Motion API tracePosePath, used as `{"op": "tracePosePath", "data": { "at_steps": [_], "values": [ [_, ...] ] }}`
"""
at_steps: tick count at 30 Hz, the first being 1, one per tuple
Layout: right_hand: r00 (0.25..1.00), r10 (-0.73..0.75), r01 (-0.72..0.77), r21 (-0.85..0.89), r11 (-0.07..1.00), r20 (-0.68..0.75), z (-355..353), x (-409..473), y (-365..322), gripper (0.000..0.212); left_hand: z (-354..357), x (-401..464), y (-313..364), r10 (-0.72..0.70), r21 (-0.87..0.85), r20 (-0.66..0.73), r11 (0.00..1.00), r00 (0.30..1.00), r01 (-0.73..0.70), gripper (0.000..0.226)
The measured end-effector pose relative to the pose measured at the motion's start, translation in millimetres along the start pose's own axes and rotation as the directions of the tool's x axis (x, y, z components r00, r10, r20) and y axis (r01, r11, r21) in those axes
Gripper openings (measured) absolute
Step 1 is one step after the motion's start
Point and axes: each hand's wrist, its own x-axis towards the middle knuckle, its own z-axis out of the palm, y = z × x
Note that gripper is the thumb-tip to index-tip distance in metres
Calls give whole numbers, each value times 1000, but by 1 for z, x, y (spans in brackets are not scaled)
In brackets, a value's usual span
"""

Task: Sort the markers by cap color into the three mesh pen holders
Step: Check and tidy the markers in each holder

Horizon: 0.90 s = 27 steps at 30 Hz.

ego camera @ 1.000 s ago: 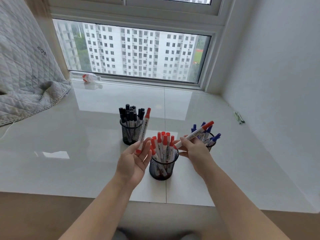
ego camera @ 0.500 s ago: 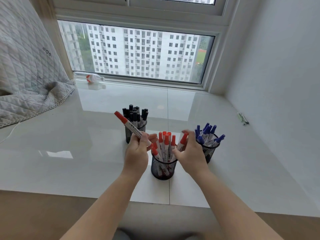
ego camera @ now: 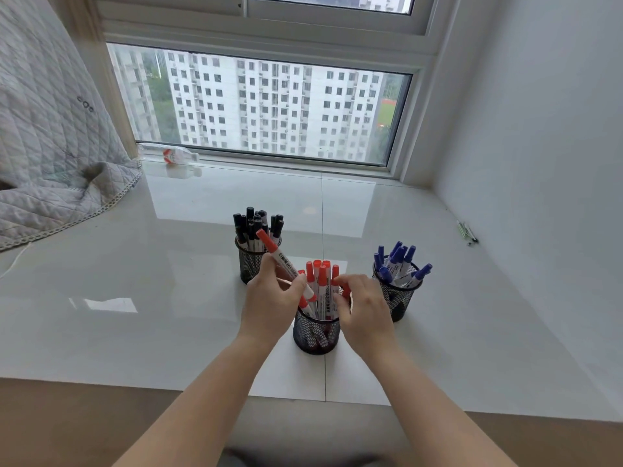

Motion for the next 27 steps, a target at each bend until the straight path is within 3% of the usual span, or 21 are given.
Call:
{"op": "tracePosePath", "data": {
  "at_steps": [5,11,16,19,21,23,27],
  "values": [
    [985,163,-173,240,955,58,7,-11,-1,27,4,-5,-3,-3,-27,2,1000,1000,3,18],
    [981,196,-184,275,944,-14,14,-23,-6,29,12,-11,-5,136,184,42,973,990,-142,3],
    [960,279,-263,277,924,-20,18,-31,-11,28,11,-12,-5,94,156,28,983,995,-97,38],
    [954,301,-291,264,920,2,19,-33,-11,27,9,-15,-7,113,201,55,972,992,-121,74],
    [953,302,-295,241,925,7,18,-34,-11,25,6,-16,-9,139,217,58,965,989,-148,83],
    [953,303,-298,239,924,17,17,-34,-11,24,5,-13,-9,155,230,48,960,987,-162,73],
    [942,332,-332,269,904,47,16,-34,-13,24,5,-13,-9,157,332,112,925,981,-186,32]
  ]
}}
